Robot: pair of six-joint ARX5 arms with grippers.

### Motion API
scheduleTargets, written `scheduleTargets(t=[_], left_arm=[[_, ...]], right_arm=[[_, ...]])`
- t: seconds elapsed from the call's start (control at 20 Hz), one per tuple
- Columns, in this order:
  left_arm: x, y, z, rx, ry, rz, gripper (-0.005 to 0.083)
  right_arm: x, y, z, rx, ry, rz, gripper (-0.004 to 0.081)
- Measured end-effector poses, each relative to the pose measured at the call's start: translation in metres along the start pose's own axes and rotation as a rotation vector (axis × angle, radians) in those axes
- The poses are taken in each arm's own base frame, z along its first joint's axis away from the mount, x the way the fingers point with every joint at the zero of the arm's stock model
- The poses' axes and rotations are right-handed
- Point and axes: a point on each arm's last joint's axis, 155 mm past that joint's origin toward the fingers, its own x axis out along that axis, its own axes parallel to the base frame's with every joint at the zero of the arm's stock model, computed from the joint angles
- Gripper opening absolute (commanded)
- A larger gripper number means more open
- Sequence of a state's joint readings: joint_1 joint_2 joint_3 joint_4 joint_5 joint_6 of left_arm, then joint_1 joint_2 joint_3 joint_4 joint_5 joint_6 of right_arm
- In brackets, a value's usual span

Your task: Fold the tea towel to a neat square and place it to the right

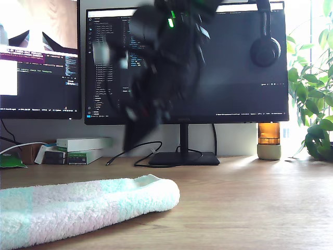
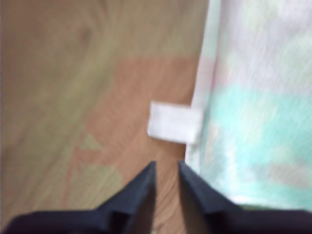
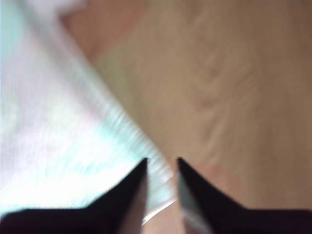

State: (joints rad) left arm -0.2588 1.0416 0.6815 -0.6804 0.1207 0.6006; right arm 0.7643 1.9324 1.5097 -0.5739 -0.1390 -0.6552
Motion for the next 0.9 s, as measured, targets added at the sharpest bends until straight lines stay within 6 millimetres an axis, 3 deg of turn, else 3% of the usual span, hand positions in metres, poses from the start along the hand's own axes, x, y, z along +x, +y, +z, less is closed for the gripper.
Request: scheduleTargets(t=[0.2, 0.65, 0.9], left_arm=[[-0.013, -0.009, 0.020, -0.112, -0.110, -0.043, -0.0024], [-0.049, -0.006, 0.060, -0.196, -0.343, -0.040, -0.0024], [-0.056, -0.003, 0.061, -0.233, -0.403, -0.077, -0.0024]], right_arm=[[-0.020, -0.006, 0.013, 0.062, 0.002, 0.018, -0.0011], [-0.025, 0.003, 0.022, 0.215, -0.070, 0.126, -0.0012], [-0.042, -0.011, 0.028, 0.237, -0.120, 0.100, -0.0012]])
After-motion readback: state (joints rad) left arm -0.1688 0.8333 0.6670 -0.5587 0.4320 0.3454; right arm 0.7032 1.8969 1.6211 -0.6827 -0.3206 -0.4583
